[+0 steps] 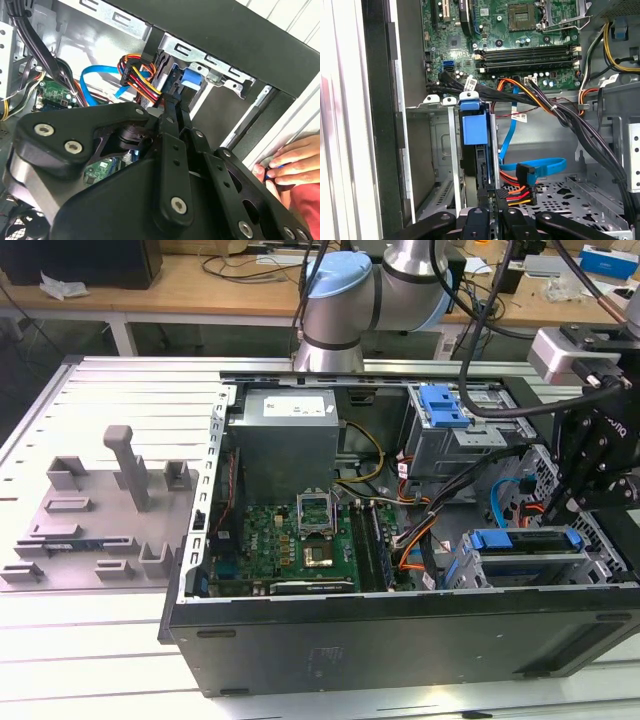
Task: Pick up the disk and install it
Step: 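Insert the first disk wire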
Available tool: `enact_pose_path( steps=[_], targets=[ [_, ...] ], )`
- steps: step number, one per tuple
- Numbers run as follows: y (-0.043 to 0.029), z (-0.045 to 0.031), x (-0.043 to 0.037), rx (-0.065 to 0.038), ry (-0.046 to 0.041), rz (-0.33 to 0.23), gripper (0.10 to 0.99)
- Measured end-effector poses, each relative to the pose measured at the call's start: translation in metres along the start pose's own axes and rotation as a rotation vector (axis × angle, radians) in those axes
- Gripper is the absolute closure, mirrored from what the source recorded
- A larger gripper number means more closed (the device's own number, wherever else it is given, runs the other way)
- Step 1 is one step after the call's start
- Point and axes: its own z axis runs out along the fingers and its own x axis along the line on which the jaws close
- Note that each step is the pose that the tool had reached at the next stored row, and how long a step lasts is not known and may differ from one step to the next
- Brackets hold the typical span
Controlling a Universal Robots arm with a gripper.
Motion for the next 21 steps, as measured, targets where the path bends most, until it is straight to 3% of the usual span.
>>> enact_pose_path(
  steps=[21],
  targets=[
    [0.0005,0.0021,0.0001,0.001,0.0013,0.0,0.922]
  ],
)
